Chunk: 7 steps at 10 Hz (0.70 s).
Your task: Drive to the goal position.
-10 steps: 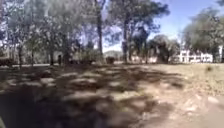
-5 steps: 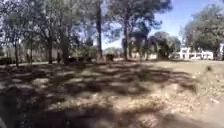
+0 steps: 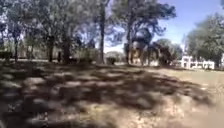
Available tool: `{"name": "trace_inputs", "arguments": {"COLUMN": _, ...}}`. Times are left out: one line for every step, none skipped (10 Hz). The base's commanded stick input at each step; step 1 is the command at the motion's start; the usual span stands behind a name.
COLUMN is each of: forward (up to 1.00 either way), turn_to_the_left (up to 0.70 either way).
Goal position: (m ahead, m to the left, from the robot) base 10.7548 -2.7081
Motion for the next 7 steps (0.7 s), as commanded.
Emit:
{"name": "trace_inputs", "arguments": {"forward": 0.70, "turn_to_the_left": 0.00}}
{"name": "trace_inputs", "arguments": {"forward": 0.70, "turn_to_the_left": 0.00}}
{"name": "trace_inputs", "arguments": {"forward": 0.70, "turn_to_the_left": 0.00}}
{"name": "trace_inputs", "arguments": {"forward": 0.70, "turn_to_the_left": 0.00}}
{"name": "trace_inputs", "arguments": {"forward": 0.70, "turn_to_the_left": 0.00}}
{"name": "trace_inputs", "arguments": {"forward": 0.70, "turn_to_the_left": 0.00}}
{"name": "trace_inputs", "arguments": {"forward": 0.70, "turn_to_the_left": 0.00}}
